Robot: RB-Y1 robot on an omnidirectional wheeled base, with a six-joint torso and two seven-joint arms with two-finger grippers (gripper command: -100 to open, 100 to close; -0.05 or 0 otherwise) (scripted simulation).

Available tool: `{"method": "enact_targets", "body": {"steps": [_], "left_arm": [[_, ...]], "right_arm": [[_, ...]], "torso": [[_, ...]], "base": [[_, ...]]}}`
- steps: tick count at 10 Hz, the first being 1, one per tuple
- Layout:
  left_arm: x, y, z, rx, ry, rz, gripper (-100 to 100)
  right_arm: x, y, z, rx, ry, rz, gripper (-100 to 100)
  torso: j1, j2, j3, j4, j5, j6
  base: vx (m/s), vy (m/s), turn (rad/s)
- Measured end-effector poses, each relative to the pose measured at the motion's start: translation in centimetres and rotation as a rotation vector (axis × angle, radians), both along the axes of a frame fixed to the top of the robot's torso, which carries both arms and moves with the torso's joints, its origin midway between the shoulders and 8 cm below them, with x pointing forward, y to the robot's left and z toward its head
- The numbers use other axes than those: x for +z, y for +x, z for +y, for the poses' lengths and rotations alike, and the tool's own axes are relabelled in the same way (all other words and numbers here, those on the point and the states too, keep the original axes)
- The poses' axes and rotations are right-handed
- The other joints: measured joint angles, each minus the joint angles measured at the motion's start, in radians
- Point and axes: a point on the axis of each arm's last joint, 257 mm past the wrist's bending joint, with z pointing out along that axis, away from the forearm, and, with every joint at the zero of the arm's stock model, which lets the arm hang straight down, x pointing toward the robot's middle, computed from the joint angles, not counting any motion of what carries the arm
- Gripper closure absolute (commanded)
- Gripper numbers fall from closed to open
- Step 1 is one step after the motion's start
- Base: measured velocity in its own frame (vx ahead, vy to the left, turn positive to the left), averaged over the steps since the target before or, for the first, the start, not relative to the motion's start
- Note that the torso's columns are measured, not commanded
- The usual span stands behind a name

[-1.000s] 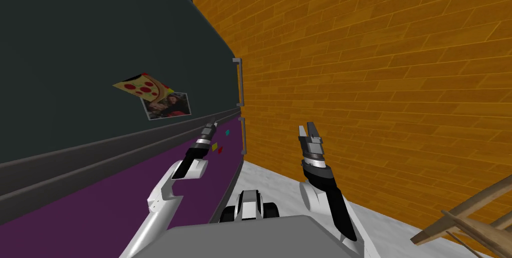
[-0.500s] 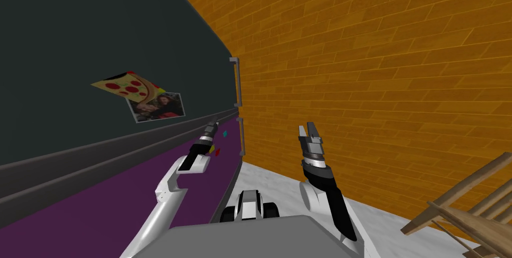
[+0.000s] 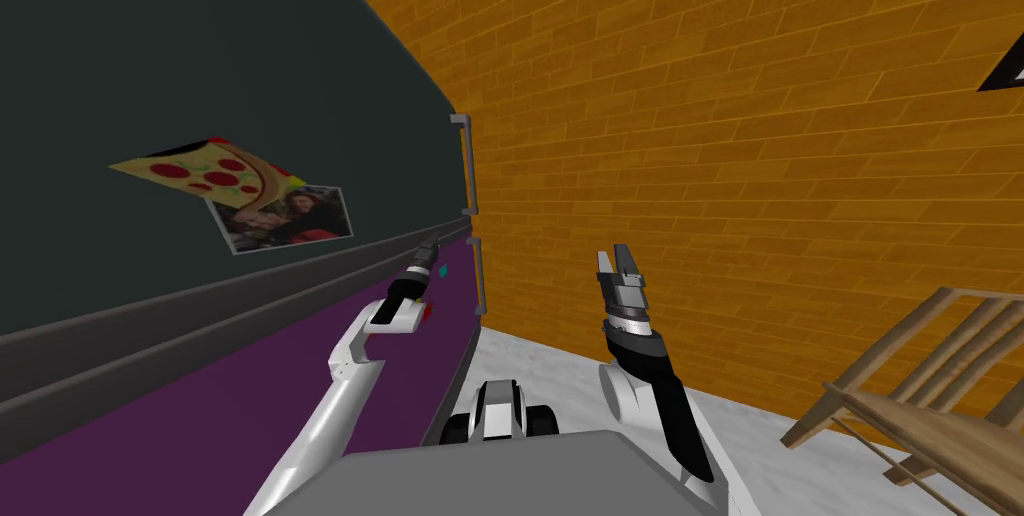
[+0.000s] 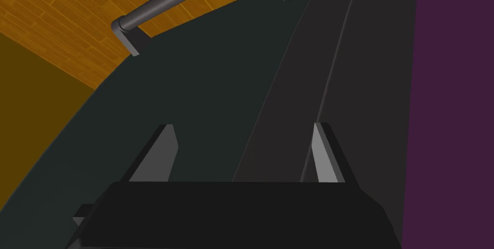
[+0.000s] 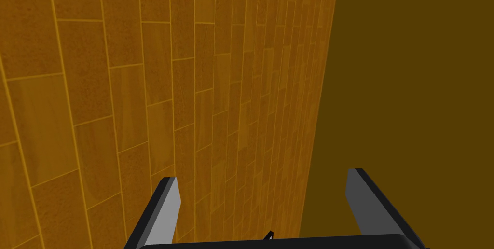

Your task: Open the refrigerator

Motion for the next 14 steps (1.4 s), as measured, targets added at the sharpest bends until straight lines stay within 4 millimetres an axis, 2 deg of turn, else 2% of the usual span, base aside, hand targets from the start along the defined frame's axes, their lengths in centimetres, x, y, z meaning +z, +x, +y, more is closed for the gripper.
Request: {"method": "enact_targets", "body": {"steps": [6,10,14], "left_arm": [[-1.2,3.0,-0.2,0.034,-0.027,0.090,-100],[-1.9,3.9,0.0,0.050,-0.042,0.130,-100],[-3.1,5.6,0.3,0.077,-0.066,0.196,-100]], "right_arm": [[0.0,0.0,0.0,0.000,0.000,0.000,0],[0.0,0.0,0.0,0.000,0.000,0.000,0],[0.0,0.0,0.0,0.000,0.000,0.000,0]], "torso": [[0.001,0.007,0.006,0.000,0.001,-0.004],[-0.002,0.014,0.010,0.002,0.000,-0.007],[-0.009,0.027,0.019,0.007,-0.002,-0.007]], "base": [[0.029,0.019,-0.075],[0.033,0.010,-0.051],[0.037,0.012,-0.066]]}}
